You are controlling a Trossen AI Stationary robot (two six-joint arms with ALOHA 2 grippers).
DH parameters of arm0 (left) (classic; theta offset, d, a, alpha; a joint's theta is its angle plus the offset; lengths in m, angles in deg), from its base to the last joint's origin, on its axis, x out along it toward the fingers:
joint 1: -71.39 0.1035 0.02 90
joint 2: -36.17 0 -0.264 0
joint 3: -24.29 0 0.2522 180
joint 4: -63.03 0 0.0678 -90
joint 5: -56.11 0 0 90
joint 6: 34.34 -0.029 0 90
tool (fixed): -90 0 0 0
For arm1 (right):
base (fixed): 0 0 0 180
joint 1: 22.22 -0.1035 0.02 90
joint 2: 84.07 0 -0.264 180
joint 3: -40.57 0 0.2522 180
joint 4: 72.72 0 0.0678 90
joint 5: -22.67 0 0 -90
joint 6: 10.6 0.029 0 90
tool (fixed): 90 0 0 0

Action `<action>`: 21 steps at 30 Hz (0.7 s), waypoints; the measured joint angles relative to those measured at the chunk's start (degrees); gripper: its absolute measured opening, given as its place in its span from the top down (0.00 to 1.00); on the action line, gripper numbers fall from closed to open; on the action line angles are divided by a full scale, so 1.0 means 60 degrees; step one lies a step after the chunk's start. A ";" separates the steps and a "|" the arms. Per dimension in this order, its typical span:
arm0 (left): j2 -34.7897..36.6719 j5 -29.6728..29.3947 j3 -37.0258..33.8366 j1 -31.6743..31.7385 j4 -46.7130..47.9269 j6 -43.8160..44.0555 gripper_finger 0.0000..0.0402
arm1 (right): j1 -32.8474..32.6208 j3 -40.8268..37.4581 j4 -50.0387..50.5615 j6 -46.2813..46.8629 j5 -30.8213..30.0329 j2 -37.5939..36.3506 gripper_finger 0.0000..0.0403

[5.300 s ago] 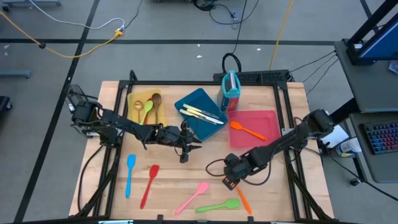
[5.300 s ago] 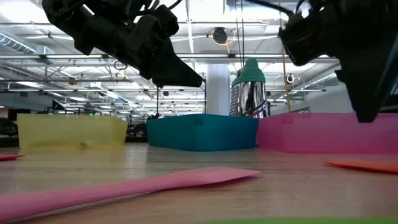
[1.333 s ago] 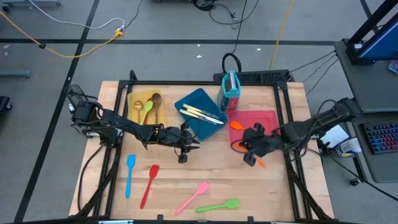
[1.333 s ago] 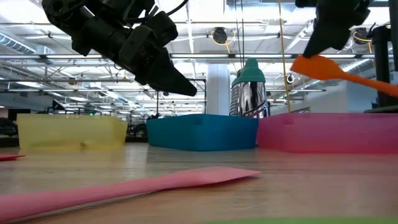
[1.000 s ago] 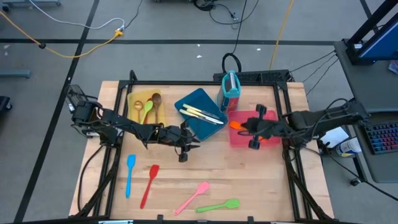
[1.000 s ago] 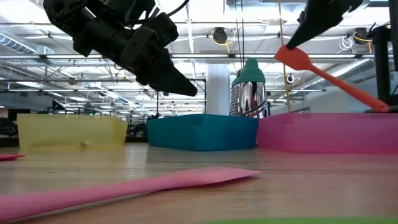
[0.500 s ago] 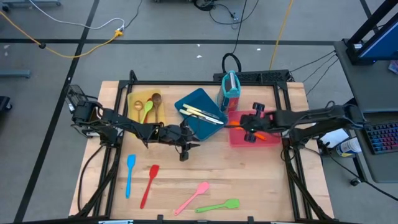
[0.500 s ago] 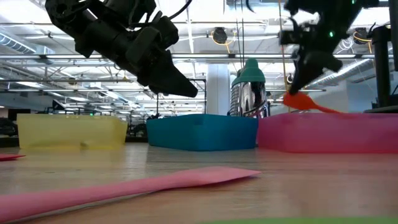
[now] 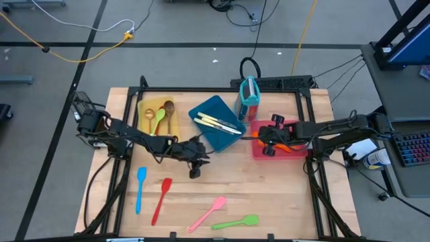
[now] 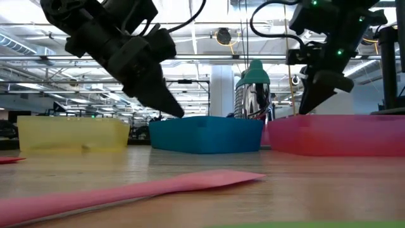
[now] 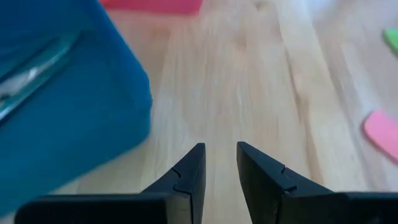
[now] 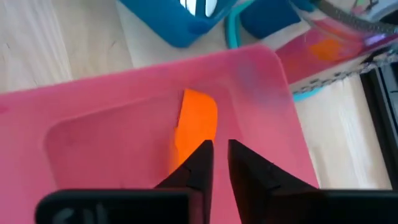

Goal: Pick & Place Kitchen Items
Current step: Put the orange spatula into the pink bin, then put the red spatula into the pink bin

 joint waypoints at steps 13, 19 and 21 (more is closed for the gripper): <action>0.1442 -0.0981 0.0540 -0.0246 0.3846 0.1010 0.77 | -0.0029 -0.0004 -0.2553 -0.1201 -0.0529 -0.0291 0.70; 0.1700 -0.0436 0.0538 -0.0630 0.4713 0.2373 0.77 | -0.0084 0.0001 -0.5550 -0.1858 0.0038 -0.0452 0.68; 0.1700 -0.0136 0.0517 -0.0833 0.5142 0.2965 0.77 | -0.0098 0.0011 -0.6199 -0.2172 0.0832 -0.0445 0.68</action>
